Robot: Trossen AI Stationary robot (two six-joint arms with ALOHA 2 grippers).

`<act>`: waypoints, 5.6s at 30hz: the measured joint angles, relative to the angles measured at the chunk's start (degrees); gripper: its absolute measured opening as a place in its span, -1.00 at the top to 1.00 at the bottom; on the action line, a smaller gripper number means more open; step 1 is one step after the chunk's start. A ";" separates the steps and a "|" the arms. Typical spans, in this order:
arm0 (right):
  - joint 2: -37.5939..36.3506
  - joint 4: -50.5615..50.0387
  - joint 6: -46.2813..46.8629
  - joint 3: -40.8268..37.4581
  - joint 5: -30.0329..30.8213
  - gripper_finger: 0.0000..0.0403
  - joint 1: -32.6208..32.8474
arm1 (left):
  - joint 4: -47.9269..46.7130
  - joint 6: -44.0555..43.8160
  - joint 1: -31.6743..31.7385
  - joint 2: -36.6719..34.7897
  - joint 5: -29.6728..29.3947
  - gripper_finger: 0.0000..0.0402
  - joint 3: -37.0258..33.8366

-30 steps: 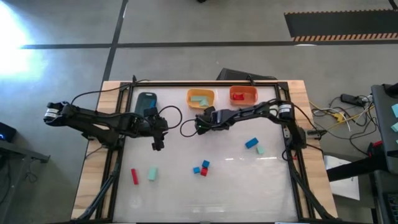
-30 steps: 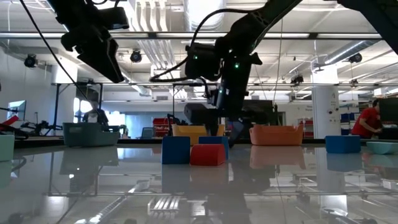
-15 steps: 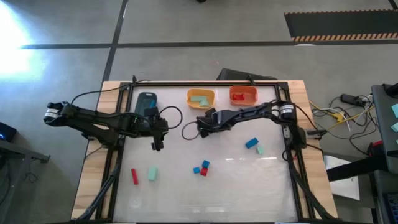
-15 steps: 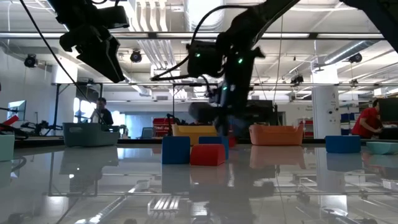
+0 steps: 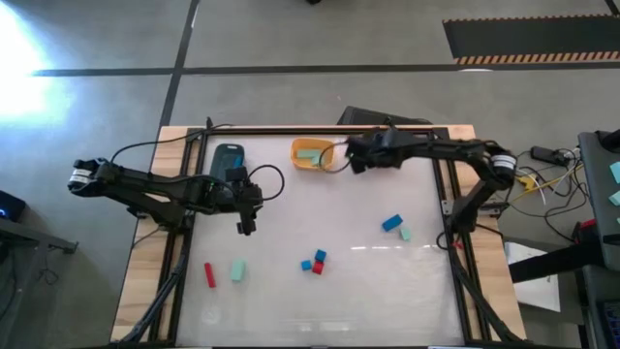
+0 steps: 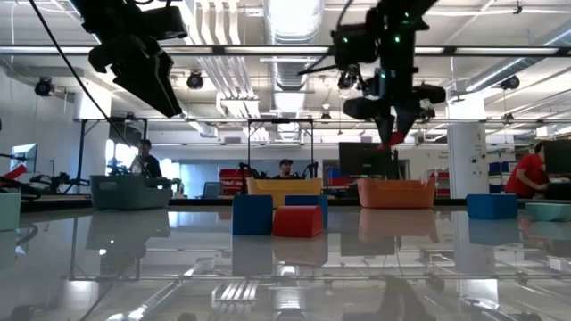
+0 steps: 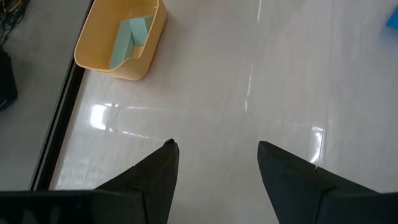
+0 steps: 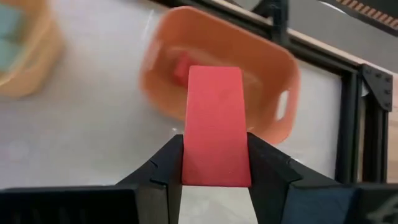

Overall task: Sort & place blocks by color
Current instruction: Put the red triangular block into the orange bin, then put the large red rectangular block into the orange bin

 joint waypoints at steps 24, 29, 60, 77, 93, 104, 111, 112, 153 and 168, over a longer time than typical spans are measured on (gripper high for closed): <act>-2.54 8.97 -10.27 -7.07 0.89 -0.26 -9.01 | 0.84 -1.54 0.00 0.00 -0.02 -0.01 0.00; -4.27 11.85 -14.63 -8.38 0.88 -0.12 -2.44 | 0.85 -10.38 0.00 0.00 0.00 -0.01 0.00; -27.80 65.64 -50.44 -29.21 -15.19 0.44 10.44 | -23.57 -90.00 -25.22 14.94 37.23 -0.01 2.13; -31.61 59.15 -55.55 -29.21 -15.25 0.58 10.44 | -14.13 -117.48 -33.79 17.35 41.03 -0.01 -0.15; -32.39 58.63 -56.25 -29.23 -15.41 0.57 10.46 | -11.14 -118.09 -35.50 24.90 44.86 -0.01 -0.70; -32.39 58.65 -56.17 -29.23 -15.41 0.60 10.46 | -7.36 -118.50 -35.43 24.96 42.28 0.18 -4.38; -32.39 58.65 -56.17 -29.23 -15.41 0.64 10.46 | -6.58 -118.05 -35.44 25.00 40.80 0.70 -4.22; -32.39 58.63 -56.16 -29.23 -15.41 0.65 10.46 | -6.76 -117.76 -35.45 24.94 40.33 0.76 -4.05; -32.37 63.28 -66.07 -30.56 -46.15 0.72 10.57 | 31.19 -22.04 -20.64 13.86 -9.34 0.79 8.39; -32.37 64.15 -66.07 -31.13 -46.86 0.74 10.57 | 51.03 8.25 -8.66 13.16 14.05 0.79 1.08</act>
